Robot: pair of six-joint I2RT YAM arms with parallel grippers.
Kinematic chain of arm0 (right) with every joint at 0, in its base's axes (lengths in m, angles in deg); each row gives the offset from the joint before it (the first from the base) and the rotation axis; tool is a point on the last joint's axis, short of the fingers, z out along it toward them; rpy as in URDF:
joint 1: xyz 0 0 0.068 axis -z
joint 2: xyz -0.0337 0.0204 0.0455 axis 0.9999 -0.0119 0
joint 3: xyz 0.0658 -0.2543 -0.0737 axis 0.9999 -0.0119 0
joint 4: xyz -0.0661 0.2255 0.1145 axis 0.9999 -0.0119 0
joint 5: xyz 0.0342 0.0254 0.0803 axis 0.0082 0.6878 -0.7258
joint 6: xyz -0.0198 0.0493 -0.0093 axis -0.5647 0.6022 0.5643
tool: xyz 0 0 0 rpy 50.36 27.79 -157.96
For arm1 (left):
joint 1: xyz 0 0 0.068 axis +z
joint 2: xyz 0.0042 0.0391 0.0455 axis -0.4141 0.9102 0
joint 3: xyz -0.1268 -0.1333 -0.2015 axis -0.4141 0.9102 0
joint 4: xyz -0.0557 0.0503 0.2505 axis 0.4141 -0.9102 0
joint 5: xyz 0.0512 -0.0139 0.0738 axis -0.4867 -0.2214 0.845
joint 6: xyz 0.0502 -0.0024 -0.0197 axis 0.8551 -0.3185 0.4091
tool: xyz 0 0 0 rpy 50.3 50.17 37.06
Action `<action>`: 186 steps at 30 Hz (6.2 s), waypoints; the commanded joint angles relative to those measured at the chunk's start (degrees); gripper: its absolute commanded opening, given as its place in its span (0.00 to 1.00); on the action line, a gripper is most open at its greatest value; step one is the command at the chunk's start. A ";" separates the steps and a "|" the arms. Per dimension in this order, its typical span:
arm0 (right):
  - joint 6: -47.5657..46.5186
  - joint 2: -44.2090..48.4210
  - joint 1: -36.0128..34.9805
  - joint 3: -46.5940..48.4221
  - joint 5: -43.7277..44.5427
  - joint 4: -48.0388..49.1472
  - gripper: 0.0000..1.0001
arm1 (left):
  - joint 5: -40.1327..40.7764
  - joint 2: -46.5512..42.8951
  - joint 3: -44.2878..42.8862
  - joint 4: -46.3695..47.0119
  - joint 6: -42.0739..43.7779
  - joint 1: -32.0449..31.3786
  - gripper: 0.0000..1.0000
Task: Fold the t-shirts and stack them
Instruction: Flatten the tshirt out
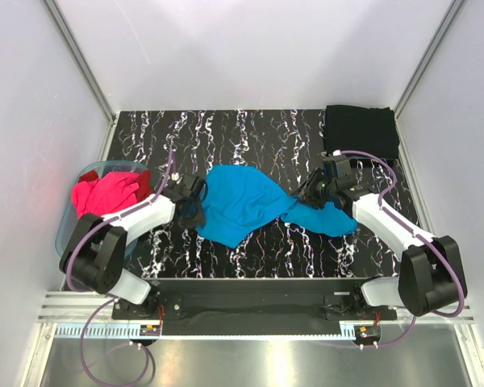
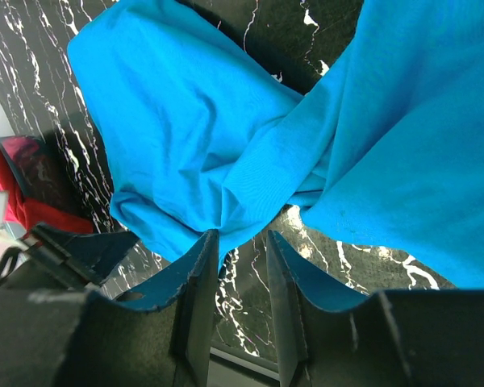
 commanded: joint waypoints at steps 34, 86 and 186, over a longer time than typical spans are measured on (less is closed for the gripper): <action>-1.12 1.17 -0.37 0.69 1.71 0.62 0.38 | 2.79 -0.65 0.49 -0.70 -0.32 0.31 0.35; 7.06 -51.91 8.42 57.02 31.60 -35.59 0.33 | -12.50 -14.70 -5.05 -1.40 7.94 0.57 0.00; 18.92 -51.21 4.64 57.11 22.80 -44.29 0.38 | -17.33 -44.41 2.78 -11.33 6.44 4.70 0.00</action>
